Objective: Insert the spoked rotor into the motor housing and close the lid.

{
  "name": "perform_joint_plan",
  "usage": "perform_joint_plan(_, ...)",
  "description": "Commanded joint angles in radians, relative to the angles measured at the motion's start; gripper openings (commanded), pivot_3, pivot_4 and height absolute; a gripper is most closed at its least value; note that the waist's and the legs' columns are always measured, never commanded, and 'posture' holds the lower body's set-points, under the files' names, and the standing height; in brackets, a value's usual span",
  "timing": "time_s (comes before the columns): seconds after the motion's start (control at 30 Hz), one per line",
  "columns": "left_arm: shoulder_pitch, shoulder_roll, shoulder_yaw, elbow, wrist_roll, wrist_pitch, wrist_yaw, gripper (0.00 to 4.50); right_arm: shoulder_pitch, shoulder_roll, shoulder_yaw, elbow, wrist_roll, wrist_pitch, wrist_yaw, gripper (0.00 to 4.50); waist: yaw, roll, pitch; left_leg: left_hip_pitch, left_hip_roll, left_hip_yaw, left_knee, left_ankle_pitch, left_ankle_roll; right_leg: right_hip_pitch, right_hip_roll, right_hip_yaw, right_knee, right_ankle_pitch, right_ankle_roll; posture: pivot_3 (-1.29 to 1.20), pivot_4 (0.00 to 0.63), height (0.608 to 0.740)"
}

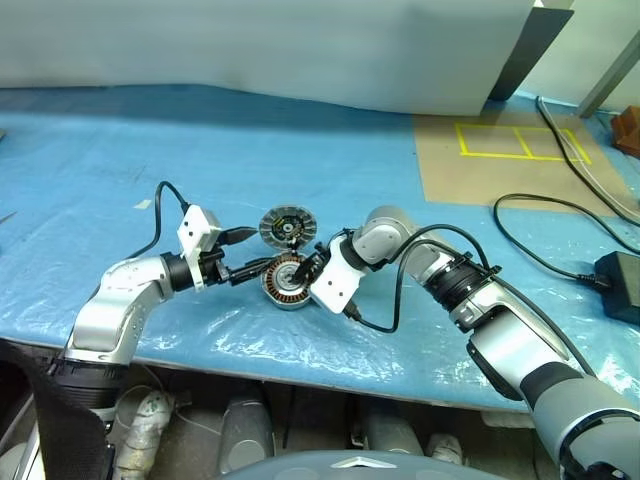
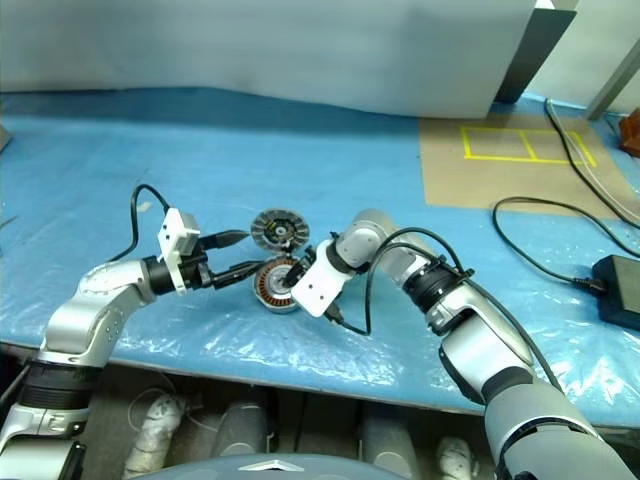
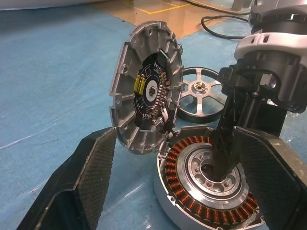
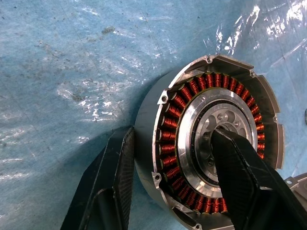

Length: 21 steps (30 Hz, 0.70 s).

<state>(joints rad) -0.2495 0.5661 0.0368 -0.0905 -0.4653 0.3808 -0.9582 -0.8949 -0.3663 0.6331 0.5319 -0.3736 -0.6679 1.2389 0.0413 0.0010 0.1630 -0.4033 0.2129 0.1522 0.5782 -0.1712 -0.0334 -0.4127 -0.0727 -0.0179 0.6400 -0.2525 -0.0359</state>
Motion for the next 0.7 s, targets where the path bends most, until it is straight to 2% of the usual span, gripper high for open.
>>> perform_joint_plan(0.03,-0.016,0.001,0.002,-0.029,-0.009,-0.006,-0.006,4.08,-0.028,0.0,0.01,0.02,-0.01,-0.034,-0.02,2.44,0.0,0.0,0.0,0.0,0.0,0.0,0.0,0.0,0.0,0.0,0.0,0.0,0.0,0.0,0.0,0.0,0.15,0.74)
perform_joint_plan(0.17,-0.02,0.0,0.002,-0.028,-0.015,0.0,-0.009,4.08,-0.026,0.003,-0.002,0.008,0.038,0.012,0.012,3.69,0.0,0.0,0.0,0.0,0.0,0.0,0.0,0.0,0.0,0.0,0.0,0.0,0.0,0.0,0.0,0.0,0.15,0.74)
perform_joint_plan(0.37,-0.022,0.003,0.0,-0.024,-0.014,0.005,-0.018,4.08,-0.012,-0.029,-0.049,-0.126,0.192,0.166,0.134,3.69,0.001,0.0,0.0,-0.001,0.0,0.0,0.0,0.0,0.002,0.0,0.0,0.0,0.0,0.0,0.0,0.0,0.15,0.74)
perform_joint_plan(0.57,-0.019,0.008,0.0,-0.028,-0.02,0.019,-0.034,4.08,0.015,-0.109,-0.108,-0.33,0.336,0.347,0.235,3.69,0.002,-0.001,0.0,0.0,0.0,0.0,0.0,0.001,0.004,0.0,0.0,0.0,0.0,0.0,0.0,0.0,0.15,0.74)
perform_joint_plan(0.7,0.002,0.025,0.01,-0.027,-0.005,0.007,-0.039,4.08,0.082,-0.163,-0.203,-0.456,0.418,0.573,0.193,3.69,0.004,-0.001,0.0,0.0,0.0,0.0,0.0,0.001,0.004,0.001,0.0,0.0,0.0,0.0,0.0,0.0,0.15,0.74)
